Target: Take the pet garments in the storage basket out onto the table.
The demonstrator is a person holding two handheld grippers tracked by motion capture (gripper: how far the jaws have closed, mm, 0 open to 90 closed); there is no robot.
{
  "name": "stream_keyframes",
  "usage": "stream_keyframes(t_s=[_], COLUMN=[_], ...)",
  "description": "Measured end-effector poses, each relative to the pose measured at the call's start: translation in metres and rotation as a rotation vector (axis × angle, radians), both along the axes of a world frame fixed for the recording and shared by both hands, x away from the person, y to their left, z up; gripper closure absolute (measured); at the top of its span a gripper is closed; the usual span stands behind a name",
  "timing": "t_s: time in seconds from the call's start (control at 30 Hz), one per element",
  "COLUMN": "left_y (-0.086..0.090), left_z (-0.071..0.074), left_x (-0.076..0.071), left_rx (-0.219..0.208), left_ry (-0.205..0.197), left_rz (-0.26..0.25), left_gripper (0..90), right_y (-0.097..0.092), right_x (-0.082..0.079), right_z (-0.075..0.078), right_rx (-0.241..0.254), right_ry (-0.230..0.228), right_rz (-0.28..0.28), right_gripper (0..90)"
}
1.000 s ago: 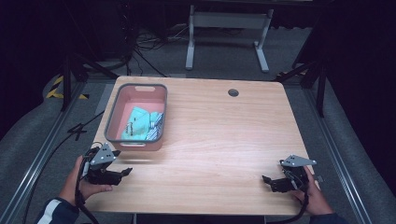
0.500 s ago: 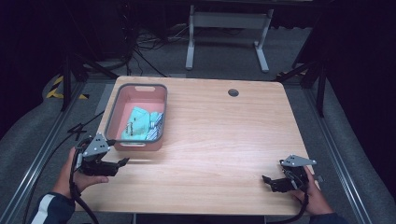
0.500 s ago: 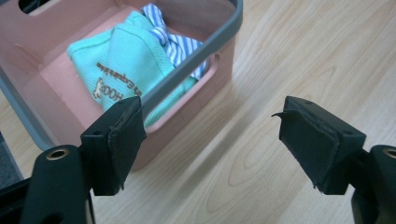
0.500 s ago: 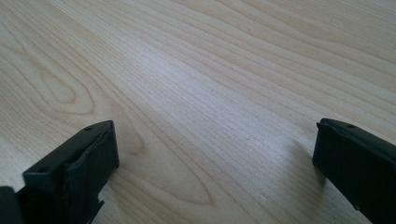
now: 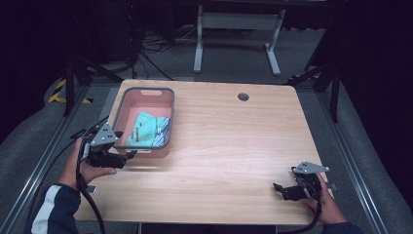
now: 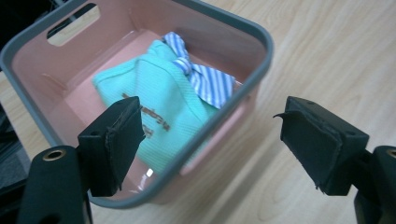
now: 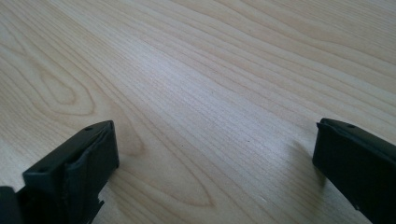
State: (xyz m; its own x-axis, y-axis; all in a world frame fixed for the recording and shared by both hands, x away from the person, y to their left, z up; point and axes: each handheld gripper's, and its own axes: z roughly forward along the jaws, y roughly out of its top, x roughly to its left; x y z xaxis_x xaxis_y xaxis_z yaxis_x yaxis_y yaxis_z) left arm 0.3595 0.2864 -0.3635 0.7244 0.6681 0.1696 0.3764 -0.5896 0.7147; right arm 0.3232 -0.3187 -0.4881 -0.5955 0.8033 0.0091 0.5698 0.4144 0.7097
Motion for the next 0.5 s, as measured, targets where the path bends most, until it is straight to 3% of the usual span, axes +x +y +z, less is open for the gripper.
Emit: stream_keyframes(t_s=[0.17,0.27,0.3,0.33,0.4,0.5], left_y=[-0.005,-0.009,-0.013,-0.013,-0.020,-0.025], left_z=[0.000,-0.001,-0.002,-0.002,-0.005,-0.009], left_x=[0.026,0.037,0.047,0.047,0.061,0.072], left_rx=[0.017,0.049,0.065,0.065,0.115,0.138], left_ry=[0.050,0.075,0.100,0.100,0.140,0.175], left_rz=[-0.001,0.000,0.000,0.000,0.003,0.003], left_gripper=[21.3,21.2,21.1,21.1,21.1,21.1], right_y=[0.000,0.000,0.000,0.000,0.000,0.000], right_x=[0.000,0.000,0.000,0.000,0.000,0.000], right_z=[0.000,0.000,0.000,0.000,0.000,0.000], right_rx=[-0.003,-0.002,-0.003,-0.003,-0.003,0.000], right_ry=[-0.001,-0.001,-0.001,-0.001,-0.001,0.000], right_rz=[0.001,0.001,0.002,0.002,0.002,0.001], right_gripper=[0.5,0.4,0.5,0.5,0.5,0.5])
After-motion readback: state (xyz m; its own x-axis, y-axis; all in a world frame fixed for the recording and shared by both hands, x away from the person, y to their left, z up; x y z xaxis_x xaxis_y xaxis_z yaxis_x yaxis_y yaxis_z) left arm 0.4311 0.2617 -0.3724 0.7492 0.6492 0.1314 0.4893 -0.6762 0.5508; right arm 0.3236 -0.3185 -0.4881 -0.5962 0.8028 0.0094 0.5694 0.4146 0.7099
